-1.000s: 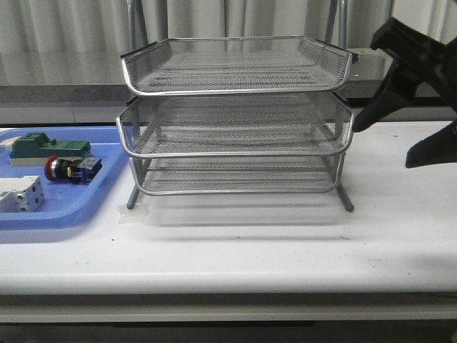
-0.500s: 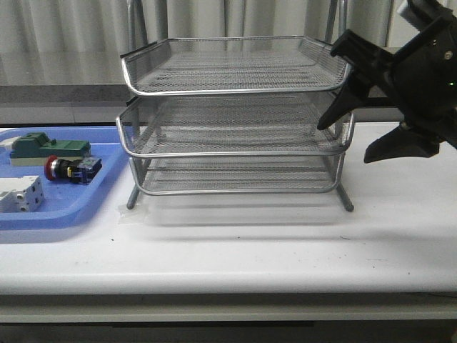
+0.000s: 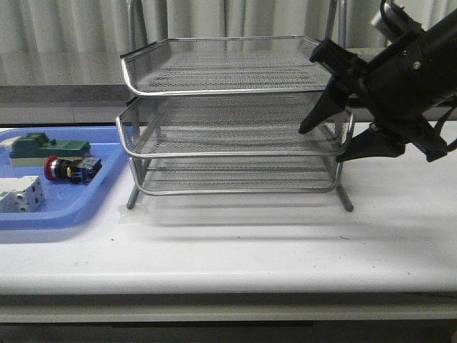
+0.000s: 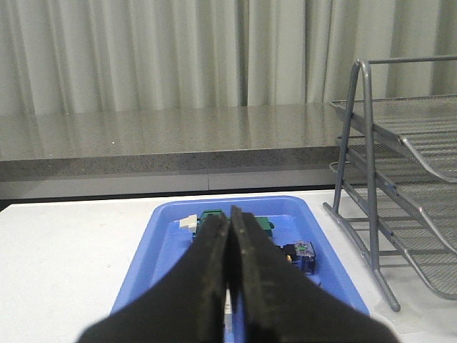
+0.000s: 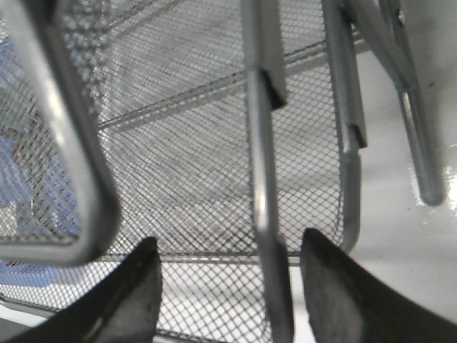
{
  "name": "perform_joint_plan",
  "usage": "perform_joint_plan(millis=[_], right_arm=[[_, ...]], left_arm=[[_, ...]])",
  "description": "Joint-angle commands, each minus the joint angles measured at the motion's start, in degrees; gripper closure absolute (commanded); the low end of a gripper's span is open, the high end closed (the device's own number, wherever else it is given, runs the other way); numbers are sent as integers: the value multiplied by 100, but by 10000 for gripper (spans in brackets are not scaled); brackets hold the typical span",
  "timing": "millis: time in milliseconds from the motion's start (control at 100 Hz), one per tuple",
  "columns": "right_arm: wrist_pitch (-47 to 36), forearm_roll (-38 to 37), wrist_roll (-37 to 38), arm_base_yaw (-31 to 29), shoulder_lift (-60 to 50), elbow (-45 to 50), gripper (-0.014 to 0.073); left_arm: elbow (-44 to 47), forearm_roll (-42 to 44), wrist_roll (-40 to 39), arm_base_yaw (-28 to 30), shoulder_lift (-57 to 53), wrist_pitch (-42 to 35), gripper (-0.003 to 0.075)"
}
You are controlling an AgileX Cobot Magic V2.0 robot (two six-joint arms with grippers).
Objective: Place button on rack with both arms
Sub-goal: 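Reach the right gripper to the middle wire tray and grip its rim, then pull the middle wire tray out toward the robot with the right gripper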
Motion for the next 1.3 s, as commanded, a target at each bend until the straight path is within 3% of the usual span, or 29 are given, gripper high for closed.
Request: perform_joint_plan(millis=[0,200,320,700,1290], right_arm=[[117,244,-133,11,-105,-172,254],[347,249,-133,11,87,-162,482],[371,228,-133,11,122,-154,560],[704,-345,-133,11,70,-44,569],[513,-497,-133,11,-1537,1862,569]], left_arm=[[191,-1,-40,-4,-172,-425,741],[191,-1,-40,-4,-172,-425,741],[191,-1,-40,-4,-172,-425,741],[191,-1,-40,-4,-172,-425,741],[191,-1,-40,-4,-172,-425,741]])
